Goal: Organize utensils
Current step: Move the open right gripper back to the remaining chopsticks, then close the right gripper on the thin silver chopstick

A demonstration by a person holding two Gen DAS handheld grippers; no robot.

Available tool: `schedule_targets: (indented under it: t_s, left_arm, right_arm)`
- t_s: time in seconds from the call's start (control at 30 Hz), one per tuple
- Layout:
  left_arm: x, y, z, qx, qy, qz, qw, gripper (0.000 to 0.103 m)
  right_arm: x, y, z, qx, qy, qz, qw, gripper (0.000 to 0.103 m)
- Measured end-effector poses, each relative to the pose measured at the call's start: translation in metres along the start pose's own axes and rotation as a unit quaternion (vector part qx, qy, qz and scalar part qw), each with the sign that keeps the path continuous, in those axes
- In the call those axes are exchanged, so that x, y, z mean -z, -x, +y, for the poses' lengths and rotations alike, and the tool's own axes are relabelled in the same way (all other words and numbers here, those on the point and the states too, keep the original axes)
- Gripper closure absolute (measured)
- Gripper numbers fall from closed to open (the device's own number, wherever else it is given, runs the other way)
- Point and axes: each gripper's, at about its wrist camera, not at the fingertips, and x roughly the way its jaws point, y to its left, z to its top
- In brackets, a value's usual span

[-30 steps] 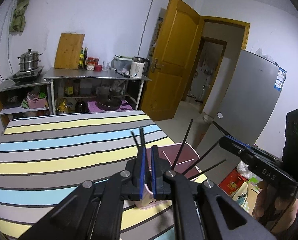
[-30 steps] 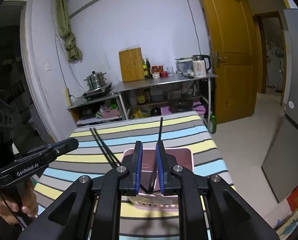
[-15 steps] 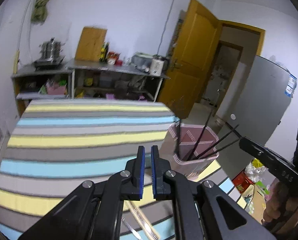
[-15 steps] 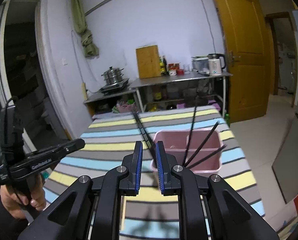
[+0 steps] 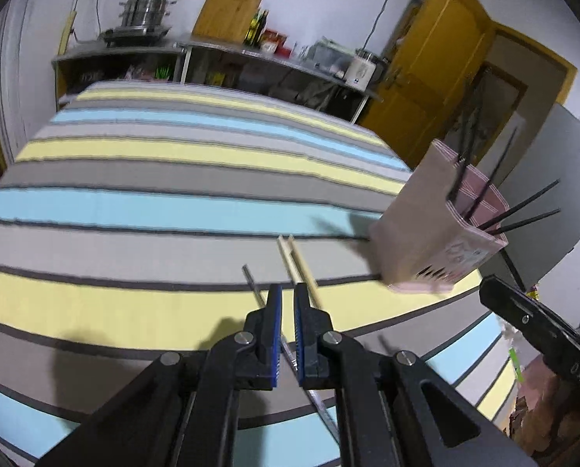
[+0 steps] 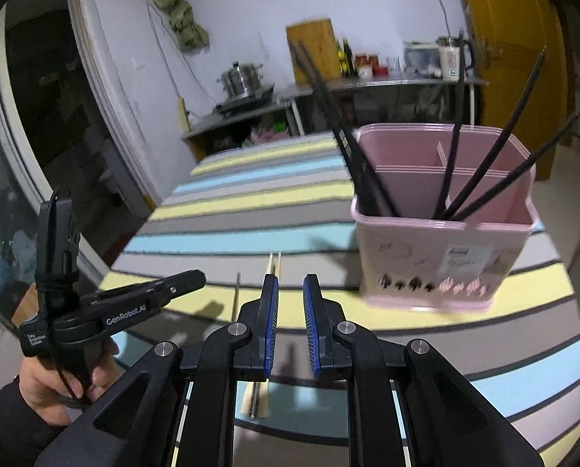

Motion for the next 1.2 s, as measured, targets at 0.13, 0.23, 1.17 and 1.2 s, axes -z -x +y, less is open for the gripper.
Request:
schedule_targets:
  t_s: [0.13,0.23,1.17,1.2]
  left_arm:
    - [0.009,-0.022,0.005,-0.011,0.005,0.023,0.9997,0.097]
    - [0.013,-0.034,0.007,-0.017,0.011,0.036,0.9991,0.096]
    - [0.011,-0.03,0.024,-0.05,-0.029,0.03,0.9978,0.093]
    - [0.011,-0.03,0.024,-0.05,-0.028,0.03,0.9979,0.093]
  right_arm:
    - [0.011,-0.019,-0.003,-0.003,-0.004,0.023,1.0,0.089]
    - [0.015,-0.03,-0.004,-0.005,-0.004,0.035,0.999,0.089]
    - [0.028,-0.116,0.005,-0.075,-0.012,0.121,0.99,0.096]
    - [0.028,-0.115,0.003,-0.069,-0.009,0.12,0.99,0.096]
